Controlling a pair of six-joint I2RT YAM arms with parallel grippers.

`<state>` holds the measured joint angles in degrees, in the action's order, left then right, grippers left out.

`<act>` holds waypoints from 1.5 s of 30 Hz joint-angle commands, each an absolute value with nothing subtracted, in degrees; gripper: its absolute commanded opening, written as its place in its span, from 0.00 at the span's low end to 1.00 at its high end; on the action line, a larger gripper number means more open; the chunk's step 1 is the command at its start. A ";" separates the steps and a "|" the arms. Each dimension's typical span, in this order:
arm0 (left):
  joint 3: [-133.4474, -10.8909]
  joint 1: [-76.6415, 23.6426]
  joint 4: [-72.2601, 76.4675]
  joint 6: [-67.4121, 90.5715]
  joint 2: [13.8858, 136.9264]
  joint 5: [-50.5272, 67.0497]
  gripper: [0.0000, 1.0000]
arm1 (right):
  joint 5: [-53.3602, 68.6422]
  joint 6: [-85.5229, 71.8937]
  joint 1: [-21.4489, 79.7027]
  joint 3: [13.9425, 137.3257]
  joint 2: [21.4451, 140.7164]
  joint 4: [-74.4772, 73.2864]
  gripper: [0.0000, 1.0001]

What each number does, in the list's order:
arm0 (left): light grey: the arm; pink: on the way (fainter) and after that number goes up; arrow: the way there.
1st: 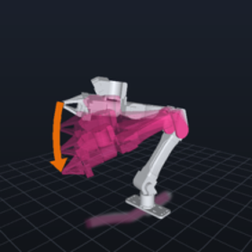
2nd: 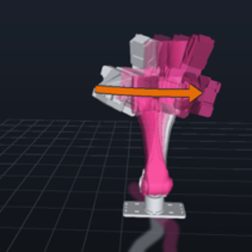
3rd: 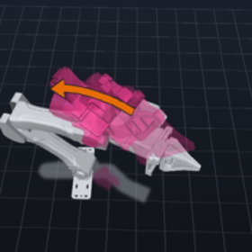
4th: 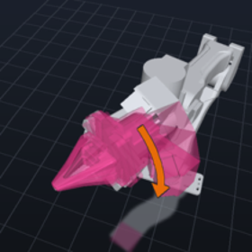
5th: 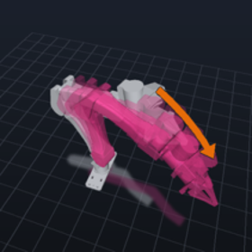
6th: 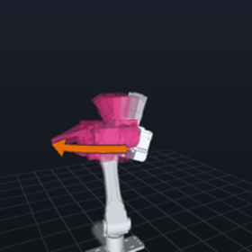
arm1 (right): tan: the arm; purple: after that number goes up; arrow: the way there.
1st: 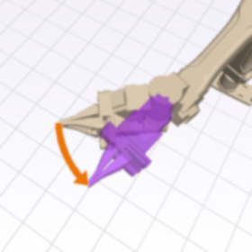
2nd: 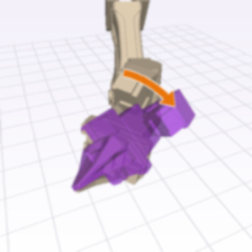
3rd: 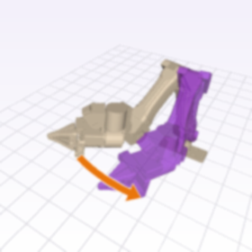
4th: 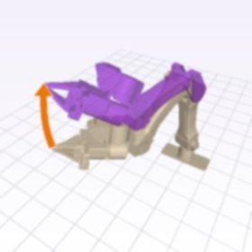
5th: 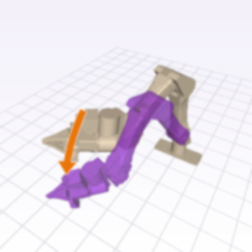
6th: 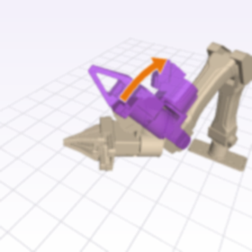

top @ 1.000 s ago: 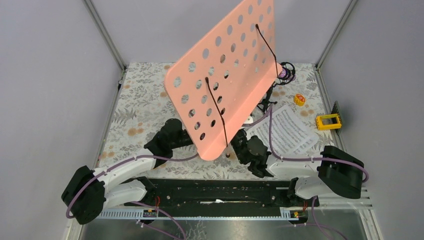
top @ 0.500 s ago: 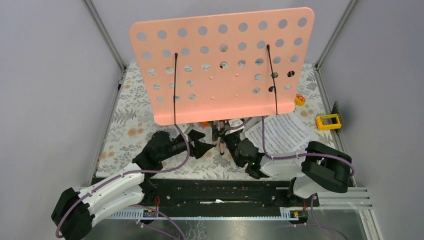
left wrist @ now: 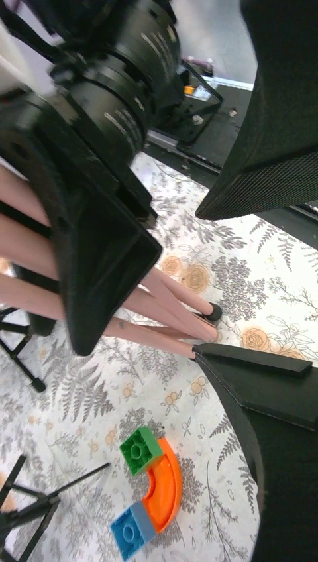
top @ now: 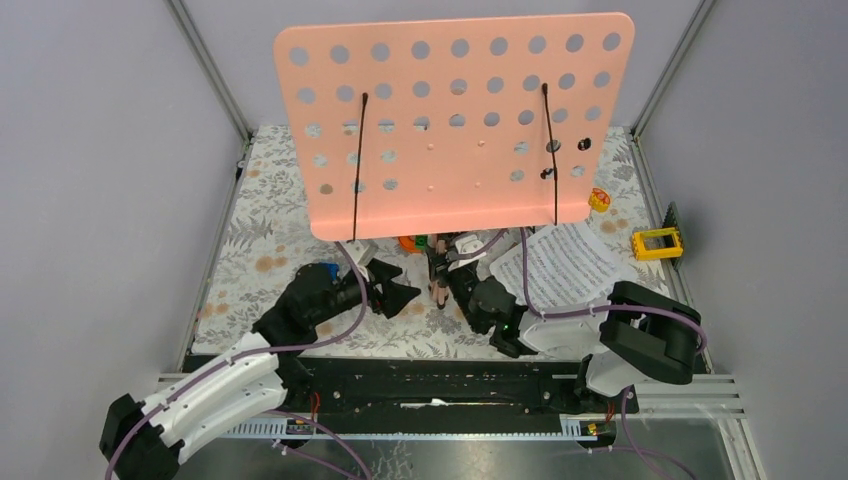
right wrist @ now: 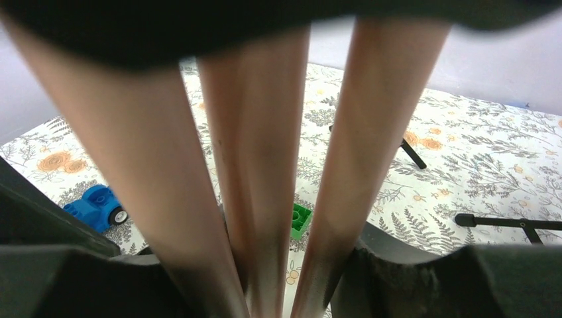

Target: Pack up the instrument practice props

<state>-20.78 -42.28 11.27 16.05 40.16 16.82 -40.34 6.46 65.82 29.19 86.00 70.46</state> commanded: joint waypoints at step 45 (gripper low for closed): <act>-41.83 -42.45 -44.89 47.04 0.26 -9.15 0.65 | -11.41 -16.09 61.68 92.49 116.82 34.42 0.00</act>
<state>-39.66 -42.30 -44.38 47.03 0.73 -7.27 -10.98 -15.46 63.51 83.59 118.52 13.54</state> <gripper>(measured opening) 0.647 0.548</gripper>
